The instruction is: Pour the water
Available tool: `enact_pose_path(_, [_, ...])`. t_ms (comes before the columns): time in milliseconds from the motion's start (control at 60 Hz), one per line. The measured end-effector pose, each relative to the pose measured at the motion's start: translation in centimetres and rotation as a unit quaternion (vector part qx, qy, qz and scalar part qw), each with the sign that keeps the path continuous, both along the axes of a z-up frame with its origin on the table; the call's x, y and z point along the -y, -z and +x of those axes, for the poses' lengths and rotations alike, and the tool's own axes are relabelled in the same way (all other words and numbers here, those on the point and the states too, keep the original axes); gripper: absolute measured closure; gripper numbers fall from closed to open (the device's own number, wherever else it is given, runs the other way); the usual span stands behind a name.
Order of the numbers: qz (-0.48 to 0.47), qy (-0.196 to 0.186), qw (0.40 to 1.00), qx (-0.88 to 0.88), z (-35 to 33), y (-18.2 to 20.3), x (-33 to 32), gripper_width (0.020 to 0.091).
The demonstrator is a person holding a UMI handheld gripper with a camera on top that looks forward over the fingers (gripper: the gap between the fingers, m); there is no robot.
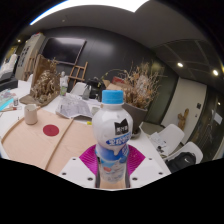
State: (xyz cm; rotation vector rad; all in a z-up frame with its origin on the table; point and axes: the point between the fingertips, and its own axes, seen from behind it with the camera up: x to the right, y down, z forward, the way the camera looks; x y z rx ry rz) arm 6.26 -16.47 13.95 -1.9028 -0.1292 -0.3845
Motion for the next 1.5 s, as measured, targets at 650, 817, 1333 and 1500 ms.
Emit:
enact_pose_path(650, [-0.014, -0.094, 0.780, 0.618, -25.5, -6.4, -20.8, 0.0777])
enact_pose_path(817, [-0.041, -0.122, 0.685, 0.717, -27.2, -3.3, -22.0, 0.0778])
enact_pose_path(1333, [-0.023, -0.115, 0.923, 0.367, -27.2, -4.1, -20.4, 0.0771])
enact_pose_path(1500, [-0.021, -0.113, 0.991, 0.072, -27.4, -2.7, -19.8, 0.0772])
